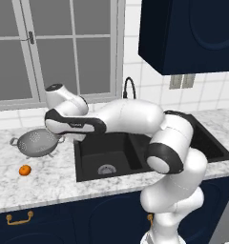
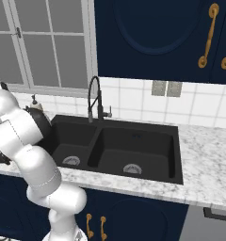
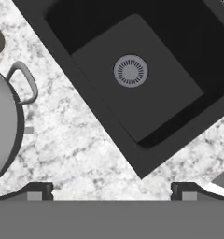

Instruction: Put the colander in the sink, put the tangerine in the colander, and turn on the sink faucet and pour water over the colander.

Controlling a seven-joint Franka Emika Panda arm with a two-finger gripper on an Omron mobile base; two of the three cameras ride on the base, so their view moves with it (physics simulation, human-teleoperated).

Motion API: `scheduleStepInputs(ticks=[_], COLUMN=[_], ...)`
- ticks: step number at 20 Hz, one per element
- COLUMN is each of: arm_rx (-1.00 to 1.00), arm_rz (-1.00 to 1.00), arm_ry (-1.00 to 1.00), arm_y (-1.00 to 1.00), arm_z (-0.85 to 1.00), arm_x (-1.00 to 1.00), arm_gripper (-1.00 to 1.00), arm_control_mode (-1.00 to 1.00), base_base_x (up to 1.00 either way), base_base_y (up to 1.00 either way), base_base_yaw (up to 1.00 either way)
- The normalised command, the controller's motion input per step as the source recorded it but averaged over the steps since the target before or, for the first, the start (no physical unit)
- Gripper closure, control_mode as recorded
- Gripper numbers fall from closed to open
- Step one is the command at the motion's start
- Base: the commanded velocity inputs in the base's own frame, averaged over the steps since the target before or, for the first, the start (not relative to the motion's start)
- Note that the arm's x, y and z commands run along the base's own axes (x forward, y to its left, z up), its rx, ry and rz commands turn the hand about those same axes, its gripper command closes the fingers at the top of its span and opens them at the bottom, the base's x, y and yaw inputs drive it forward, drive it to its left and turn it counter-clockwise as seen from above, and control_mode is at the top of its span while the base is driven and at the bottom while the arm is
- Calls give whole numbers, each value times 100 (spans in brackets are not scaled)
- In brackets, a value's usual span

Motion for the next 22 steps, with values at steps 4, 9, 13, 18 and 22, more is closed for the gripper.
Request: scheduleStepInputs(ticks=[4,9,13,18,22], arm_rx=[24,20,1,0,1], arm_rz=[0,0,0,0,2], arm_ry=[0,0,0,5,3], arm_y=[8,9,28,20,9], arm_z=[-31,-31,-31,-26,-7], arm_x=[30,27,16,26,33], arm_gripper=[-100,-100,-100,-100,-100], arm_control_mode=[-100,-100,-100,-100,-100], base_base_x=[0,0,0,0,0], base_base_y=[0,0,0,0,0], base_base_yaw=[0,0,0,0,0])
